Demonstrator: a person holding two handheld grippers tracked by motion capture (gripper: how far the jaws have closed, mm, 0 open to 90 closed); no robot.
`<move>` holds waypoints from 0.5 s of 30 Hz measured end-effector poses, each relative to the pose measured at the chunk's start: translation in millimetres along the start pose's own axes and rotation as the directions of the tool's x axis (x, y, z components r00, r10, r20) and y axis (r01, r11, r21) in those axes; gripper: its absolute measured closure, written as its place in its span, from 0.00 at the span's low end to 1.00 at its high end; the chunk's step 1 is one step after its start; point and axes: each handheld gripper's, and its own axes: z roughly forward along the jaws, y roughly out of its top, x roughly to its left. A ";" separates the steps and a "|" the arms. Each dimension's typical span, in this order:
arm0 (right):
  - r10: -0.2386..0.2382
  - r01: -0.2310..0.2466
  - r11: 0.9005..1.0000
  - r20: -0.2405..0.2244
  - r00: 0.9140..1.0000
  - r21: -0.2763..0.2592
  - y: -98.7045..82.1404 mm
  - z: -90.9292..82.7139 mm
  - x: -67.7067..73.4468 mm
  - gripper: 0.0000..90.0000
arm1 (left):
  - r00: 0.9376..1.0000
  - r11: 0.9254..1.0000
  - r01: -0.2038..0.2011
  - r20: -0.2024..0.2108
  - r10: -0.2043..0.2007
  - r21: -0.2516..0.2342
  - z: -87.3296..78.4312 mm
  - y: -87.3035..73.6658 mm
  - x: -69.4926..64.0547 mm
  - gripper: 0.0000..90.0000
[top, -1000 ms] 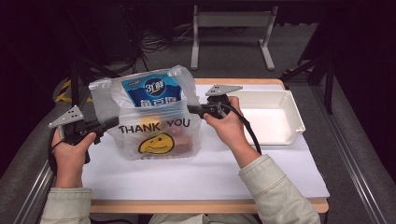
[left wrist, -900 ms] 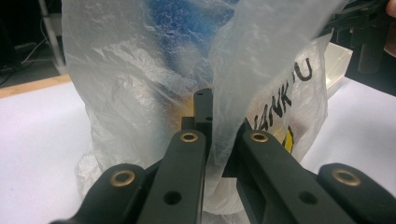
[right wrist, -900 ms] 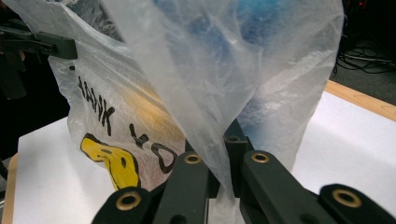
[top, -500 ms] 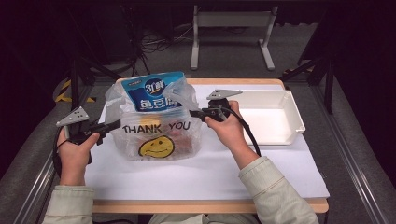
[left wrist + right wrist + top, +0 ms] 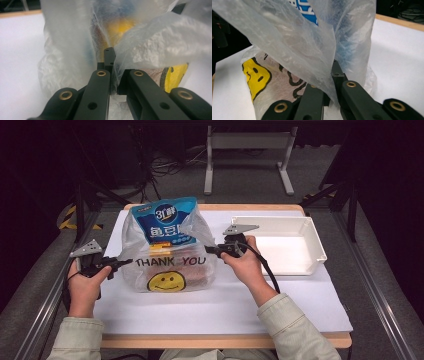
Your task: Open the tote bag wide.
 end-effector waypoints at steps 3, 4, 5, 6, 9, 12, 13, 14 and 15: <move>0.010 -0.010 1.000 0.005 1.000 0.012 -4.9 1.7 -0.8 1.00 | 1.000 1.000 0.013 0.006 -0.013 0.012 3.4 -3.9 3.0 1.00; 0.012 -0.012 1.000 0.006 1.000 0.015 -6.0 2.1 -0.9 1.00 | 1.000 1.000 0.021 0.006 -0.021 0.012 4.8 -5.9 3.8 0.99; 0.013 -0.013 1.000 0.006 1.000 0.018 -7.7 2.7 -1.1 1.00 | 1.000 1.000 0.010 0.005 -0.010 0.022 5.1 -7.2 5.6 0.99; 0.016 -0.016 1.000 0.005 1.000 0.020 -9.2 3.4 -1.3 1.00 | 1.000 1.000 0.010 0.005 -0.010 0.022 5.1 -7.2 5.6 0.99; 0.027 -0.027 0.999 0.000 1.000 0.029 -14.6 5.8 -1.7 1.00 | 0.999 0.998 0.046 0.015 -0.046 0.034 8.1 -14.5 7.9 0.99; 0.037 -0.037 0.999 -0.002 0.999 0.037 -18.7 7.2 -1.8 1.00 | 0.998 0.997 0.056 0.019 -0.057 0.050 9.2 -18.6 9.6 0.99; 0.040 -0.040 0.998 -0.002 0.999 0.042 -20.3 7.6 -1.9 1.00 | 0.998 0.997 0.056 0.017 -0.057 0.051 9.6 -19.7 10.1 0.99; 0.042 -0.042 0.998 -0.003 0.999 0.043 -21.5 7.9 -2.2 1.00 | 0.998 0.997 0.063 0.021 -0.065 0.053 10.2 -21.2 10.5 0.99; 0.046 -0.045 0.998 -0.004 0.999 0.045 -23.2 8.2 -2.4 1.00 | 0.998 0.996 0.062 0.022 -0.064 0.061 10.5 -22.6 11.5 0.99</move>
